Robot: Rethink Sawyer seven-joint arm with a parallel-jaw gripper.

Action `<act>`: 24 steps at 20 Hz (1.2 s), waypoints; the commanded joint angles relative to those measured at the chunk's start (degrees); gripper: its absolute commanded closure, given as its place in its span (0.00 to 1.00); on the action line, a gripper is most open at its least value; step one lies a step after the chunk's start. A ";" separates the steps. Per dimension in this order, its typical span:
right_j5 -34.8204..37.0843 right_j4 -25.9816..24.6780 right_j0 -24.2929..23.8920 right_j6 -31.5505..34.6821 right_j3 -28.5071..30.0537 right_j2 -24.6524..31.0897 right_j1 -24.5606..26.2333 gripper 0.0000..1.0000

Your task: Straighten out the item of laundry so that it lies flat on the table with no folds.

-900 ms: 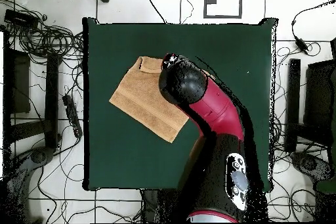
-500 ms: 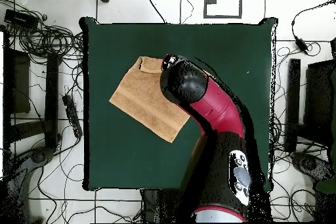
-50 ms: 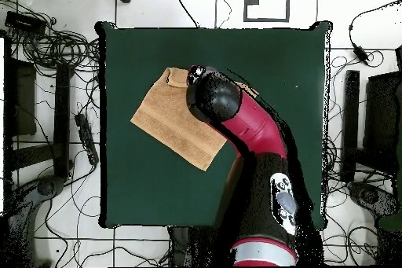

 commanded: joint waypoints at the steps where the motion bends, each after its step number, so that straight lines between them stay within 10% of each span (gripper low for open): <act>1: -4.36 -0.75 -0.40 11.26 2.39 9.42 5.80 1.00; 24: -0.08 -8.67 -6.24 4.66 -6.37 11.52 11.26 1.00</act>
